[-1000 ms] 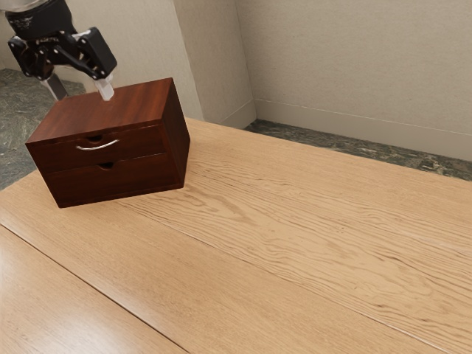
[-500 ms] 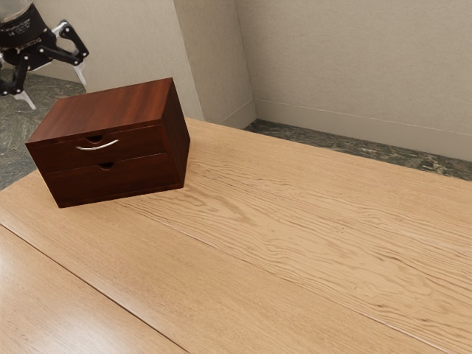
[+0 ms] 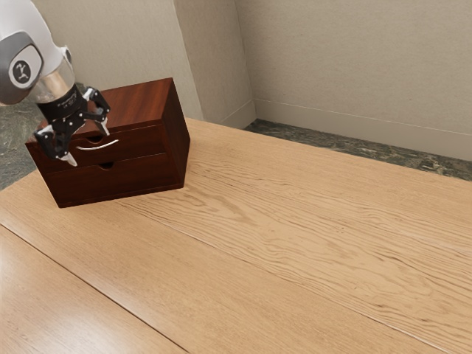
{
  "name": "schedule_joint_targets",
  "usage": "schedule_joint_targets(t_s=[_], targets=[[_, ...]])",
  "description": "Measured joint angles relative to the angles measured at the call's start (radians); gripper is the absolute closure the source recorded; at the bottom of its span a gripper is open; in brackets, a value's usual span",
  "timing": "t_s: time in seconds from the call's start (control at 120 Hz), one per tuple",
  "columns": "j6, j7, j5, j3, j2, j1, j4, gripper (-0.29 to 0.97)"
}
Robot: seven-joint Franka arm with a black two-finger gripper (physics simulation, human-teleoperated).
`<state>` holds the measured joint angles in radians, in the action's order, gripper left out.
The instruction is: Pull the drawer handle with one arm to open the drawer
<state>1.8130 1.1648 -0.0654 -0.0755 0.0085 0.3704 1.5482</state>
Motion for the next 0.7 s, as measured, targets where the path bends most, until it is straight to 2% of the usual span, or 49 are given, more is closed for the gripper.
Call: schedule_joint_targets(t_s=[0.133, 0.317, 0.7], targets=[[0.146, 0.053, 0.002, -0.017, 0.004, 0.001, 0.053, 0.0], [0.278, 0.108, 0.01, -0.052, 0.006, -0.009, 0.099, 0.0], [0.388, 0.184, 0.044, -0.064, 0.041, 0.048, 0.132, 0.0]])
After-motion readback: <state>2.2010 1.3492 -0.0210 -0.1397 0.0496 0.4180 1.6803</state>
